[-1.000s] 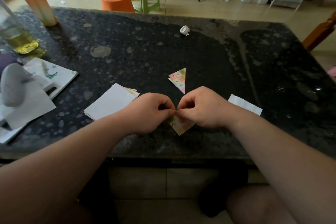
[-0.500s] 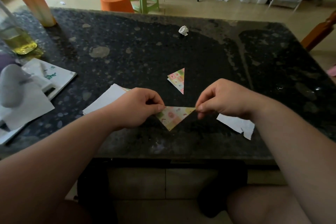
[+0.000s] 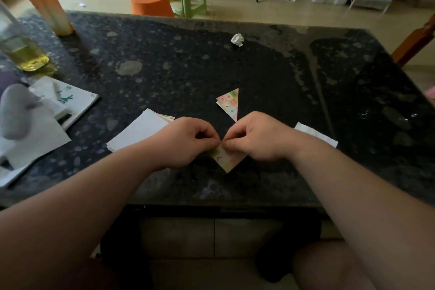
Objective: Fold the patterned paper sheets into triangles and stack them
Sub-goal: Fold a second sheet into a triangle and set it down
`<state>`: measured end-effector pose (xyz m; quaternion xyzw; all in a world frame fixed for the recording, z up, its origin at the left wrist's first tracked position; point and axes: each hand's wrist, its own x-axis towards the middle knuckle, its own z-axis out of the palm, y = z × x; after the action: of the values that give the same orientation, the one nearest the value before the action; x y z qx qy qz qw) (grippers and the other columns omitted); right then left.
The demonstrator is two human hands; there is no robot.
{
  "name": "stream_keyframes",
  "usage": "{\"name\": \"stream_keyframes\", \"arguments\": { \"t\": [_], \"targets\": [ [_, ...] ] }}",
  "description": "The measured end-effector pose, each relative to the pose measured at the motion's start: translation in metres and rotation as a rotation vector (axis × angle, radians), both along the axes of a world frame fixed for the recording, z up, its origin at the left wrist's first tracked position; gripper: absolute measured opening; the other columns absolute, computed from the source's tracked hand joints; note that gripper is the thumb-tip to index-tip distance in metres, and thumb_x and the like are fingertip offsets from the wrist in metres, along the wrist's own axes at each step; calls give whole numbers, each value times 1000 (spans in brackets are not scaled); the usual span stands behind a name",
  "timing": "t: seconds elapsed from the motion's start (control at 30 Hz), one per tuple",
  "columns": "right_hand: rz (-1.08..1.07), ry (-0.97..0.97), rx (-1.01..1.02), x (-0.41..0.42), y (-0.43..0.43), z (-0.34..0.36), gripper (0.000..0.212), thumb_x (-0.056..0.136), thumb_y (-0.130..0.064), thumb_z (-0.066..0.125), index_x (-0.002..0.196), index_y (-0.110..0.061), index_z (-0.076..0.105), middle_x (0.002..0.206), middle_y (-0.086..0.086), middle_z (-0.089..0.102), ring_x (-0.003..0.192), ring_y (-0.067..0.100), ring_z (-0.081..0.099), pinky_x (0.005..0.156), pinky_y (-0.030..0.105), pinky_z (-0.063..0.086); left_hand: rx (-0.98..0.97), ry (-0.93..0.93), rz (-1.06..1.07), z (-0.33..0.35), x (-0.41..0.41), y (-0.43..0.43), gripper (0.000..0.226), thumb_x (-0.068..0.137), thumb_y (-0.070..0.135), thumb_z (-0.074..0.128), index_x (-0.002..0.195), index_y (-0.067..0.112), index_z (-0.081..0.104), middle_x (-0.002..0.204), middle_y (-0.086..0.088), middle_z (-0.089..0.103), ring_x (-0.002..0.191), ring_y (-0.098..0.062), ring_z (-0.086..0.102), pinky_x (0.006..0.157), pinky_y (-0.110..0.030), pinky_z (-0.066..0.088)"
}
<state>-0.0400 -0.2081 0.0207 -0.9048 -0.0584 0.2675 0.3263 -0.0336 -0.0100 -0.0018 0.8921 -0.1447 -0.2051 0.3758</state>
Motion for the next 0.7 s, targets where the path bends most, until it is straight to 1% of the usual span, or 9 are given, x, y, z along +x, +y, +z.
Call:
{"name": "stream_keyframes", "arguments": {
  "t": [0.07, 0.13, 0.2, 0.27, 0.37, 0.5, 0.57, 0.6, 0.7],
  "targets": [
    [-43, 23, 49, 0, -7, 3, 10, 94, -27, 73, 91, -30, 81, 84, -15, 76, 87, 3, 70, 82, 25, 57, -37, 44, 31, 2, 3, 6, 14, 96, 25, 69, 83, 30, 74, 74, 17, 72, 66, 2, 62, 67, -24, 48],
    [-74, 38, 71, 1, -12, 6, 9, 93, -25, 75, 89, -28, 82, 84, -12, 77, 87, 5, 72, 82, 26, 57, -12, 88, 46, 2, 7, 17, 13, 96, 25, 69, 85, 28, 75, 80, 9, 75, 70, -11, 67, 70, -38, 54],
    [-117, 49, 68, 2, -20, 9, 10, 93, -22, 75, 88, -26, 83, 84, -10, 78, 86, 8, 73, 80, 26, 58, 18, 106, 80, 0, 13, 31, 15, 96, 22, 69, 83, 26, 75, 80, 3, 76, 73, -15, 68, 77, -41, 57],
    [-188, 38, 67, 4, -30, 11, 9, 92, -19, 76, 87, -23, 83, 82, -6, 78, 84, 11, 73, 77, 27, 58, -10, 121, 153, -4, 19, 45, 18, 95, 15, 69, 80, 22, 76, 75, 2, 75, 73, -14, 69, 81, -39, 58],
    [-306, 93, 162, 5, -41, 11, 9, 91, -13, 76, 86, -15, 83, 83, 3, 79, 83, 17, 75, 82, 35, 60, -195, 181, 319, -5, 24, 48, 16, 97, 7, 65, 83, 9, 73, 71, -3, 71, 69, -17, 65, 72, -33, 57],
    [-404, 280, 301, 3, -35, 6, 10, 94, -11, 72, 95, -5, 80, 87, 10, 78, 75, 16, 73, 65, 28, 58, -594, 493, 468, 0, 12, 20, 13, 94, 14, 68, 99, 2, 70, 87, -12, 70, 70, -22, 63, 67, -38, 60],
    [-443, 320, 345, 2, -26, 0, 11, 94, -13, 71, 96, -5, 79, 83, 9, 77, 73, 15, 71, 61, 26, 56, -622, 619, 435, -4, 6, 8, 35, 84, 26, 76, 110, 3, 70, 94, -13, 72, 72, -24, 66, 65, -39, 59],
    [-455, 328, 358, 1, -22, -2, 10, 94, -13, 72, 94, -7, 79, 81, 7, 76, 72, 15, 69, 60, 26, 55, -596, 640, 415, -6, 5, 2, 36, 84, 26, 77, 110, 4, 71, 95, -13, 73, 71, -23, 66, 64, -38, 59],
    [-456, 359, 386, 1, -14, -11, 11, 94, -15, 72, 86, -13, 80, 77, 5, 75, 70, 14, 67, 58, 27, 52, -538, 619, 434, -11, 7, -9, 11, 94, 18, 71, 95, 7, 72, 86, -11, 73, 64, -16, 63, 60, -31, 55]
  ]
}}
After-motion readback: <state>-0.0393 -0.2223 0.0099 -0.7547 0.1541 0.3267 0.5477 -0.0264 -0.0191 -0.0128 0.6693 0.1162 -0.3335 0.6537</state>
